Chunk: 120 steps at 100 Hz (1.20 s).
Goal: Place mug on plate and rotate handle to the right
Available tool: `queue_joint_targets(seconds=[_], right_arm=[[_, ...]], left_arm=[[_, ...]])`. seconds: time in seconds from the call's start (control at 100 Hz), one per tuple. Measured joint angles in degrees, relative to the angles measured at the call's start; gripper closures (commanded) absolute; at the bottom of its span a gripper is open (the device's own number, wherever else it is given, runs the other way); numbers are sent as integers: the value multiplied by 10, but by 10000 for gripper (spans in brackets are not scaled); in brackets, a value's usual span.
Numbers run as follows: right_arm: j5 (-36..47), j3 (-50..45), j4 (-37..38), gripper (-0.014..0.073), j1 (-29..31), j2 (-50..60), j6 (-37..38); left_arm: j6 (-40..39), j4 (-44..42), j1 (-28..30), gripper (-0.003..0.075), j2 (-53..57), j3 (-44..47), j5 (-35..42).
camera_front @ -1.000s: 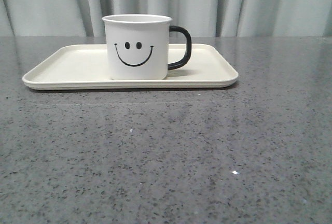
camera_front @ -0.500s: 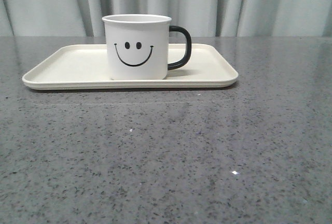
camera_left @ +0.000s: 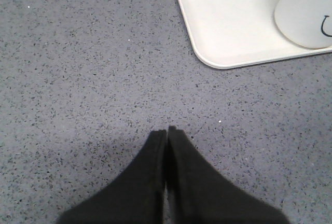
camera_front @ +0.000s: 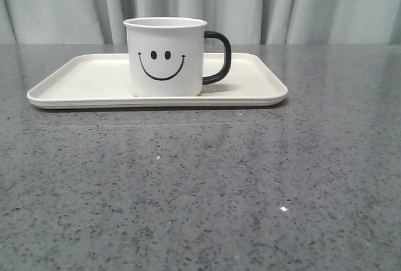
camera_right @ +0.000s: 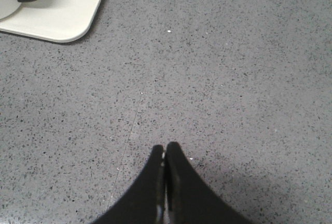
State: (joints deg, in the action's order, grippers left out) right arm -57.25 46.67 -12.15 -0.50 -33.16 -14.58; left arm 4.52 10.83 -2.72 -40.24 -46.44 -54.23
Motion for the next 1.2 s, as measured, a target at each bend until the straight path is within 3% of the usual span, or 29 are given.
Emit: queue_joint_targets(seconds=[0.9,1.02,1.2], right_arm=[[-1,0,0,660,0,0,0],[-1,0,0,660,0,0,0],[-1,0,0,660,0,0,0]], left_arm=[[0,-8,0,740,4,20,12],[0,-16,0,740,28,61,95],[0,-16,-12,740,89,164,299]])
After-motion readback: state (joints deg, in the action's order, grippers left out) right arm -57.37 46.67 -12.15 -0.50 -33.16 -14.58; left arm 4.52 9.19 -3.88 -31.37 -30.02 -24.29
